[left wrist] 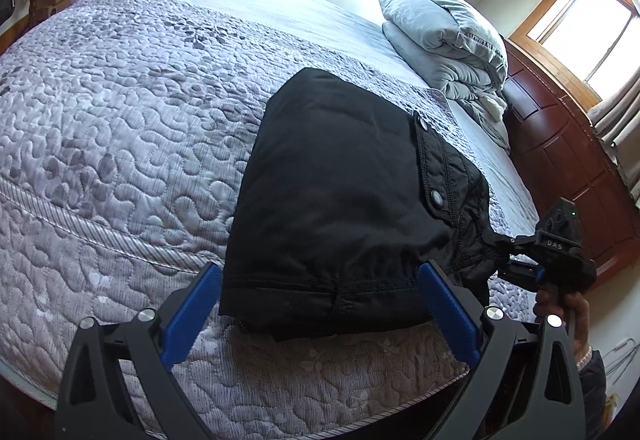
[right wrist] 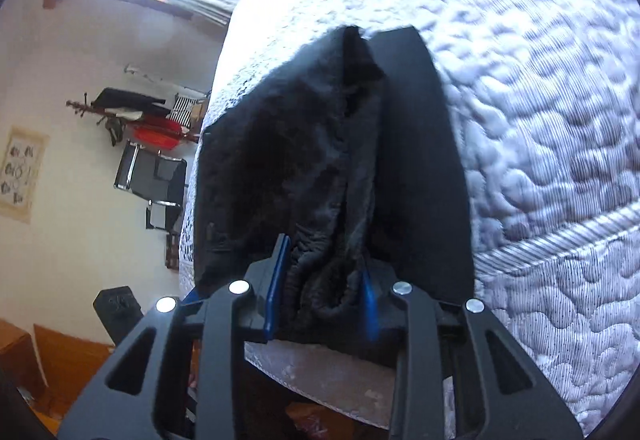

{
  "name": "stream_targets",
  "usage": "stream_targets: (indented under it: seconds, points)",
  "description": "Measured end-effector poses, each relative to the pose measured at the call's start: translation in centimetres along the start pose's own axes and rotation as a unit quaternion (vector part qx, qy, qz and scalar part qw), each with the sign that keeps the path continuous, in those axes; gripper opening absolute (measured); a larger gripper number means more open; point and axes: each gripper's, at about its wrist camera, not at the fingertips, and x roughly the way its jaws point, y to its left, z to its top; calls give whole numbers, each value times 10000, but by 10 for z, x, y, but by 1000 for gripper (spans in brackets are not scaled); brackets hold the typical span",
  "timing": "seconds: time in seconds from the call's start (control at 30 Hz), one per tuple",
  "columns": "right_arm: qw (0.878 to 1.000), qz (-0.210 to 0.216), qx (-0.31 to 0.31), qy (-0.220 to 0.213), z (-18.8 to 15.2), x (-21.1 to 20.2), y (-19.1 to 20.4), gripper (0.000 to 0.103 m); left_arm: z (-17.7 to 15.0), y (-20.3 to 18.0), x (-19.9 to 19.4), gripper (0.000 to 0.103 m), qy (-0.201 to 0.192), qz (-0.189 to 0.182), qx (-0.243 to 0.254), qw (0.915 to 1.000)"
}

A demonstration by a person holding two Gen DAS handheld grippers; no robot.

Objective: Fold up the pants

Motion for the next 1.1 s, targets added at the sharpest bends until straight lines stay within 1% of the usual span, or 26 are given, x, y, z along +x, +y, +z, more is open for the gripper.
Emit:
stream_targets:
  seconds: [0.1, 0.17, 0.2, 0.23, 0.27, 0.3, 0.33, 0.4, 0.47, 0.6, 0.7, 0.73, 0.83, 0.9, 1.0, 1.07, 1.1]
  points:
    - [9998, 152, 119, -39, -4, -4, -12, 33, 1, 3, -1, 99, -7, 40, 10, 10000]
    - [9997, 187, 140, -28, -2, -6, -19, 42, 2, 7, -1, 99, -2, 44, -71, 10000]
    - [9998, 186, 115, 3, -1, -7, -18, 56, 2, 8, 0, 99, -3, 36, -108, 9999]
    - [9997, 234, 81, 3, 1, -9, -21, 58, 2, 9, 0, 99, -8, 34, -135, 9999]
    - [9998, 179, 37, -26, 5, -10, -22, 54, 2, 10, 0, 99, -16, 30, -148, 9999]
    - [10000, 55, -1, 2, 7, -9, -21, 41, 2, 10, 0, 99, -16, 24, -151, 9999]
    - [10000, -80, -14, 37, 8, -9, -20, 32, 2, 10, 0, 99, -11, 18, -146, 9999]
    - [9999, -67, 43, 77, 11, -10, -22, 30, 1, 9, 0, 99, -16, 13, -123, 9999]
    - [9999, -91, 136, 54, 11, -9, -26, 30, 1, 10, 0, 99, -21, 13, -123, 9999]
    - [9998, -183, 92, 20, 5, -10, -26, 31, 0, 13, 2, 99, 4, 9, -166, 9999]
    - [9997, -254, 34, -27, 4, -13, -15, 40, 1, 14, 2, 99, -9, 48, -139, 9999]
    - [9995, -283, 45, -121, 6, -16, -14, 48, 2, 15, 1, 99, -22, 60, -140, 9999]
    - [9989, -300, 104, -339, 18, -24, -11, 61, 4, 16, 1, 99, -56, 64, -166, 9998]
    - [9985, -344, 134, -416, 32, -22, -9, 62, 5, 15, 1, 99, -53, 48, -171, 9998]
    - [9981, -441, 161, -397, 50, -14, -7, 62, 4, 13, 3, 99, -34, 36, -130, 9999]
    - [9981, -437, 170, -406, 58, -8, -6, 58, 3, 12, 4, 99, -19, 49, -107, 9999]
    - [9981, -430, 211, -396, 61, -6, -7, 51, 3, 12, 4, 99, -10, 61, -111, 9999]
